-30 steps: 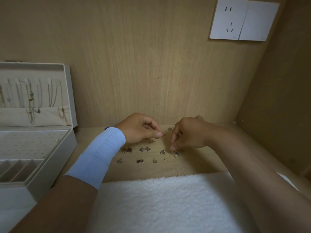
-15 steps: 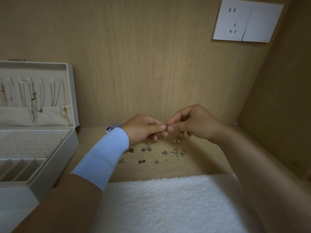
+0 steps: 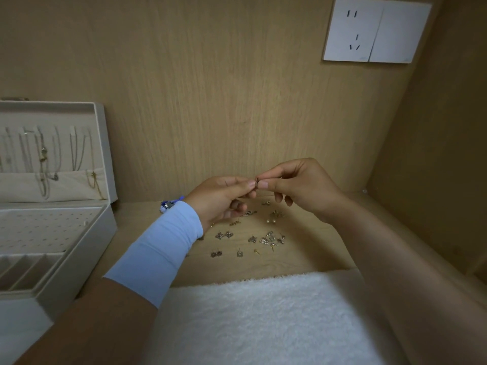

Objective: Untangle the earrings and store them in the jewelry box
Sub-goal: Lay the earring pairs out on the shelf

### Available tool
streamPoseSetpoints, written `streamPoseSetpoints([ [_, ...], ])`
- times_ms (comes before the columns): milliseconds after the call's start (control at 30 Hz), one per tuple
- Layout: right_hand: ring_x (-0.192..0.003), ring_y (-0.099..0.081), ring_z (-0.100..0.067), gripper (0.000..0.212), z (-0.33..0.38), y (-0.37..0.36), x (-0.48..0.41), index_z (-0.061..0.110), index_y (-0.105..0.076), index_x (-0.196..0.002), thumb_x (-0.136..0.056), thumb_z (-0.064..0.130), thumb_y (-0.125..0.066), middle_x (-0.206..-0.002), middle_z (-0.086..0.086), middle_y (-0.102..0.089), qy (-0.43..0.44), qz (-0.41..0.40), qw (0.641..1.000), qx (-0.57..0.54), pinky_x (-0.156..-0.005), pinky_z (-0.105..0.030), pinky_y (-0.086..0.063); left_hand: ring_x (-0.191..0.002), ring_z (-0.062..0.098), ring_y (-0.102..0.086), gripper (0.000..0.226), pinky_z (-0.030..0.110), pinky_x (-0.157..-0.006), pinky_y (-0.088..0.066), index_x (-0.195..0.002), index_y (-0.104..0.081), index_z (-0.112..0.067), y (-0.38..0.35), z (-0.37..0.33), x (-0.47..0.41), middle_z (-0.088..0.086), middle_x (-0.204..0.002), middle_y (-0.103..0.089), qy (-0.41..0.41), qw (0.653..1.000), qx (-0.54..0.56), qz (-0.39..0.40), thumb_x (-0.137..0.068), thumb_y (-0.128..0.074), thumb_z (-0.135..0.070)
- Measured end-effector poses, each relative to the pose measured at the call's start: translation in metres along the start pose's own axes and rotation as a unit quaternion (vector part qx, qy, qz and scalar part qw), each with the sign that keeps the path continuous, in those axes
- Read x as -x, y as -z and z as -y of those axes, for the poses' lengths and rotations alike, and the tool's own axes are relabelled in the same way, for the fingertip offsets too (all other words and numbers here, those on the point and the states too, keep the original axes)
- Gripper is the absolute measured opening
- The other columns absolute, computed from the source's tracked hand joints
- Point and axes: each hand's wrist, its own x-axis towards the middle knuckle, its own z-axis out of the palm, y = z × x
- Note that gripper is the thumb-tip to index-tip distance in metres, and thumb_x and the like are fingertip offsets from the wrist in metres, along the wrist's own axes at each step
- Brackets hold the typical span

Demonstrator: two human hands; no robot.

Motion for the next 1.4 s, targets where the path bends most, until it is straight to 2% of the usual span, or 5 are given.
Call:
streamPoseSetpoints([
  [200,-0.05,-0.056,-0.002,0.007,-0.006,0.014,-0.004,0.018,-0.077,-0.077,-0.082,0.014,-0.081,-0.067,0.01,-0.073,-0.016,-0.021,0.991,0.13,-0.048,-0.013,-0.042,-0.077,0.012,-0.067,0.004,0.032,-0.082,-0.055,-0.083,-0.076,-0.028,-0.011,0.01,0.0,-0.007,-0.083,-0.074,-0.084,0.923,-0.375,-0.01,-0.083,-0.074,-0.031],
  [333,-0.052,-0.057,0.007,0.012,-0.016,0.018,-0.006,0.026,-0.076,-0.07,-0.08,0.024,-0.083,-0.067,0.015,-0.072,-0.028,-0.011,0.969,0.245,-0.058,-0.017,-0.043,-0.081,-0.006,-0.064,0.005,0.027,-0.087,-0.054,-0.078,-0.078,-0.035,-0.018,0.017,0.0,-0.03,-0.076,-0.068,-0.069,0.871,-0.483,0.058,-0.073,-0.08,-0.035],
  [667,-0.068,-0.065,0.004,0.008,-0.023,0.001,-0.006,0.028,-0.073,-0.078,-0.08,0.022,-0.076,-0.081,0.014,-0.072,0.0,0.02,0.957,0.29,-0.071,-0.029,-0.057,-0.075,0.003,-0.066,0.005,0.03,-0.08,-0.055,-0.077,-0.075,-0.028,0.009,0.006,-0.008,-0.012,-0.077,-0.072,-0.137,0.89,-0.433,-0.052,-0.081,-0.076,-0.027],
  [1100,-0.091,-0.061,-0.003,0.004,-0.028,-0.027,-0.004,0.036,-0.076,-0.088,-0.086,0.035,-0.072,-0.096,0.017,-0.068,0.0,0.122,0.887,0.446,-0.08,-0.029,-0.051,-0.083,0.003,-0.061,0.009,0.02,-0.074,-0.039,-0.086,-0.078,-0.034,0.004,0.024,-0.012,-0.016,-0.085,-0.071,-0.115,0.797,-0.592,-0.022,-0.082,-0.071,-0.036],
  [1400,-0.088,-0.063,0.002,0.007,-0.018,-0.015,-0.006,0.037,-0.073,-0.086,-0.087,0.03,-0.073,-0.09,0.02,-0.069,0.009,0.104,0.915,0.389,-0.085,-0.029,-0.054,-0.085,0.001,-0.061,0.013,0.023,-0.079,-0.047,-0.091,-0.075,-0.035,0.022,-0.001,-0.003,-0.018,-0.088,-0.068,-0.084,0.84,-0.535,-0.039,-0.08,-0.075,-0.04],
])
